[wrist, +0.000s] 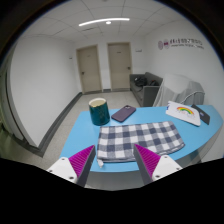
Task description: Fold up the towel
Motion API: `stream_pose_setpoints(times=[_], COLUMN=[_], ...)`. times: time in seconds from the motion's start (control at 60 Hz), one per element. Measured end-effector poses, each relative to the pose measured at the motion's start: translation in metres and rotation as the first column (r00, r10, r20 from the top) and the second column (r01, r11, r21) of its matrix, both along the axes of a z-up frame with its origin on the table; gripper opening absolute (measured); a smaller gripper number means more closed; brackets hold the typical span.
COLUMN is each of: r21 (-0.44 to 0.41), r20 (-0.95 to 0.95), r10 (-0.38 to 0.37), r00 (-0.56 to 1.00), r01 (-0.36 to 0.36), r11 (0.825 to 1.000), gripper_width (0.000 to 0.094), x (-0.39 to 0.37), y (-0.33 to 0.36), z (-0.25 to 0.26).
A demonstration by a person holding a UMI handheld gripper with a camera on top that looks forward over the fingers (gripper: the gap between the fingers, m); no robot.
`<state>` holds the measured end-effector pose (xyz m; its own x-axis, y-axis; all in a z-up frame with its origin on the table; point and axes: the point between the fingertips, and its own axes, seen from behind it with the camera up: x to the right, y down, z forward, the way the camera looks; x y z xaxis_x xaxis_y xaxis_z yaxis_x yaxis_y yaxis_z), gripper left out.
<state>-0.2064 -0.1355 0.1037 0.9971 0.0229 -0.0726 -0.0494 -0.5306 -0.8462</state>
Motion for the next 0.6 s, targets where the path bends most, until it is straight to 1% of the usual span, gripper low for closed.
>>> stream_pose_setpoints(times=[0.033,0.083,0.117,0.183,0.25,0.3,0.333,0.35,0.4,0.467,0.5,0.533,0.567,0.583,0.6], r21=[-0.019,-0.022,-0.024,-0.048,-0.015,0.013,0.026,0.030,0.025,-0.012,0.015,0.014,0.021,0.026,0.030], r20=[-0.010,-0.013,-0.006,-0.002,0.017,0.070,0.118,0.140,0.188,0.196,0.178,0.180,0.194,0.204,0.215], r10=[0.022,0.048,0.049,0.066,0.110,0.137,0.160,0.169,0.185,0.208,0.204,0.195,0.192,0.196,0.201], r00=[1.000,0.999,0.999,0.998,0.994,0.988,0.980,0.976,0.965,0.958,0.963,0.964,0.962,0.959,0.956], r01=[-0.022,-0.048,-0.049,-0.066,-0.109,-0.139,-0.164,-0.175,-0.193,-0.210,-0.210,-0.200,-0.200,-0.205,-0.213], r11=[1.000,0.999,0.998,0.997,0.994,0.990,0.986,0.984,0.981,0.978,0.978,0.980,0.980,0.978,0.977], gripper_width=[0.0784,0.0763,0.0757,0.0754,0.0745,0.0729,0.0702,0.0681,0.0581,0.0445,0.0410,0.0359,0.0279,0.0257,0.0210], x=[-0.009,-0.016,-0.023,-0.029,-0.041,-0.044,-0.046,-0.046,-0.048,-0.049,-0.052,-0.048,-0.047,-0.047,-0.046], y=[0.011,0.030,0.051,0.063,0.085,0.093,0.097,0.100,0.108,0.109,0.111,0.112,0.112,0.113,0.113], z=[-0.014,-0.031,-0.051,-0.068,-0.080,-0.080,-0.081,-0.083,-0.096,-0.115,-0.113,-0.115,-0.114,-0.114,-0.114])
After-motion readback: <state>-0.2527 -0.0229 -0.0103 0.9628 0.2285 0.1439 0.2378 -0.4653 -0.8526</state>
